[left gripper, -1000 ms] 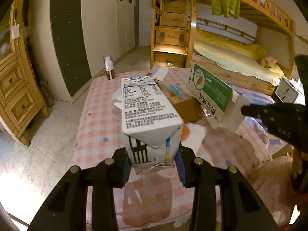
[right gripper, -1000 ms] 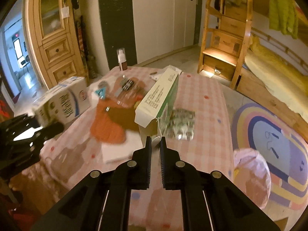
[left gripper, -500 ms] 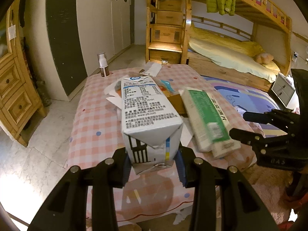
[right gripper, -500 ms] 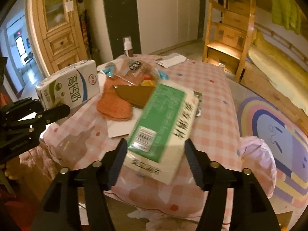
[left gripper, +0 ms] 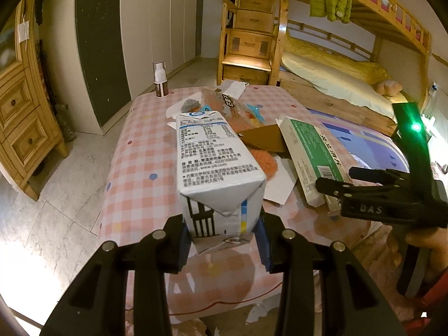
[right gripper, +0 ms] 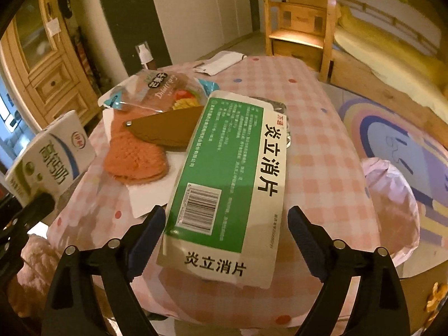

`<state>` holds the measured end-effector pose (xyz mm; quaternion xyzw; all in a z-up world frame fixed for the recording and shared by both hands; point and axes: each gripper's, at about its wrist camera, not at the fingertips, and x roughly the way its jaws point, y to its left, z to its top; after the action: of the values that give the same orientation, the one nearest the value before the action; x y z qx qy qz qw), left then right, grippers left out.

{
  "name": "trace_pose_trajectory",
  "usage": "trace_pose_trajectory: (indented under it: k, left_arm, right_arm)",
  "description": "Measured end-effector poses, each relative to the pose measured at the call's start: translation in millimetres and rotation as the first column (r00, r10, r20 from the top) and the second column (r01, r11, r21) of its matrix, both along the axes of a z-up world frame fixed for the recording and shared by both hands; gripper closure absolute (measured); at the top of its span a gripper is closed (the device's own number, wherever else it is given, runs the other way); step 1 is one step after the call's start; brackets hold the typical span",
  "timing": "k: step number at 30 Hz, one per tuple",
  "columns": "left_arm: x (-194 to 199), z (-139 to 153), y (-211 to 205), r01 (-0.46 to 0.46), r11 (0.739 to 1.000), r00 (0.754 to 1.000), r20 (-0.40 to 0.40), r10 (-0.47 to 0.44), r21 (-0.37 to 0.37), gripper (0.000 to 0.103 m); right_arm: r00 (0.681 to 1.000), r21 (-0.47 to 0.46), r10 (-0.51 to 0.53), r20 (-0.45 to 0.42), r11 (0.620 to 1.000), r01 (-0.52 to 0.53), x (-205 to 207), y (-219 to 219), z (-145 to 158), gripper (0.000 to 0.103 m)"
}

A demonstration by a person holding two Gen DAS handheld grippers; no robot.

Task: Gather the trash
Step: 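Carry carton and box to the wastebasket and open both tools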

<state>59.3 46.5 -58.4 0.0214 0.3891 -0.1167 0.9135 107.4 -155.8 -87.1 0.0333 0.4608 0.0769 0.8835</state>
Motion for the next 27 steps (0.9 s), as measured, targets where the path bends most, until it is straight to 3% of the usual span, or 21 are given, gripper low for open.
trace_pose_trajectory:
  k: [8, 16, 23, 27]
  left_arm:
    - [-4, -1, -2, 0.005, 1.0, 1.0, -0.007, -0.005, 0.003, 0.066]
    - [-10, 6, -17, 0.047, 0.999, 0.999, 0.005, -0.047, 0.013, 0.066]
    - [-9, 22, -77, 0.168, 0.985, 0.984, 0.044, -0.17, 0.045, 0.066]
    - [-3, 29, -133, 0.28, 0.958, 0.957, 0.067, -0.284, 0.063, 0.066]
  right_arm:
    - [1.0, -0.023, 0.009, 0.005, 1.0, -0.009, 0, 11, -3, 0.019]
    - [0.993, 0.015, -0.015, 0.113, 1.0, 0.013, -34, -16, 41, 0.019]
    - [0.978, 0.015, -0.121, 0.172, 0.993, 0.12, -60, -77, 69, 0.019]
    - [0.959, 0.003, -0.209, 0.191, 0.977, 0.212, -74, -121, 73, 0.019]
